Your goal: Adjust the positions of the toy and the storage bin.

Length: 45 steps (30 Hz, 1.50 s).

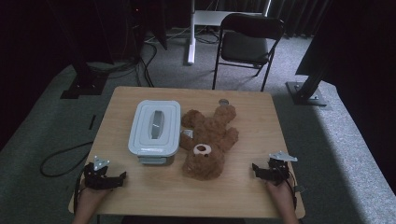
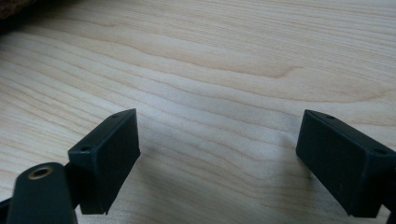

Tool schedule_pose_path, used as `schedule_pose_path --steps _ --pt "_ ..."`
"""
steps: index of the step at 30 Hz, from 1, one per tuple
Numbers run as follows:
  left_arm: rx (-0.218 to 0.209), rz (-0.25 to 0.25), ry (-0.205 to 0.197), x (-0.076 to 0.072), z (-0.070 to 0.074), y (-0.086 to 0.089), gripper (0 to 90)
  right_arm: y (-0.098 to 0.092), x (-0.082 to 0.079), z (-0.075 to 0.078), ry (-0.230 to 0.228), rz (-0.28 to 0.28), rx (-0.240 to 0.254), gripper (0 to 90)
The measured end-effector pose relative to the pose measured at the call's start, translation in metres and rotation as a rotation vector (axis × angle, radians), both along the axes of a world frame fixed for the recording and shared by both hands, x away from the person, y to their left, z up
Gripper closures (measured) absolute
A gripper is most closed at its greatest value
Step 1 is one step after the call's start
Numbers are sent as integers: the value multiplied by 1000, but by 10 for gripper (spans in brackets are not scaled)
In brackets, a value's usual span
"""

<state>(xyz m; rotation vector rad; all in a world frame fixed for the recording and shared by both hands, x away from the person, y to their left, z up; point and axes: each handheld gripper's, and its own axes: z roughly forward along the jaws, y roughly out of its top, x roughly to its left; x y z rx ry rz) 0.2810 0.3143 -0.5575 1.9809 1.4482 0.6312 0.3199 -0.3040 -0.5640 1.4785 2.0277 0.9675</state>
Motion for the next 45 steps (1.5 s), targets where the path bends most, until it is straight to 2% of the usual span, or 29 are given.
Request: schedule_pose_path --steps 5,7,9,14,16,18,20,26,29,31,35,40,45 --pt "2 5 1 0 0 0 13 4 1 0 -1 21 -46 116" --pt "2 5 1 0 0 0 13 5 7 0 -4 54 -44 129" --pt "2 5 2 0 0 0 13 4 9 0 -5 63 -44 131" --pt "2 5 2 0 0 0 13 7 21 2 2 37 -46 132" --pt "2 5 2 0 0 0 13 8 25 4 22 43 -22 131" --pt "2 5 2 0 0 0 13 8 30 7 39 51 44 133" --pt "2 5 3 0 0 0 13 11 34 12 31 41 42 140" --pt "0 5 1 0 0 -1 13 26 50 29 11 67 57 140" --pt "0 5 1 0 0 -1 13 31 59 39 11 62 67 140" --pt "0 5 1 0 0 -1 13 34 65 46 4 60 56 140" --pt "0 6 1 0 0 -1 13 36 78 60 -7 62 94 140" --pt "1 5 2 0 0 -1 13 41 94 75 -19 55 81 140" --pt "0 5 1 0 0 -1 13 48 112 88 -29 66 94 140"
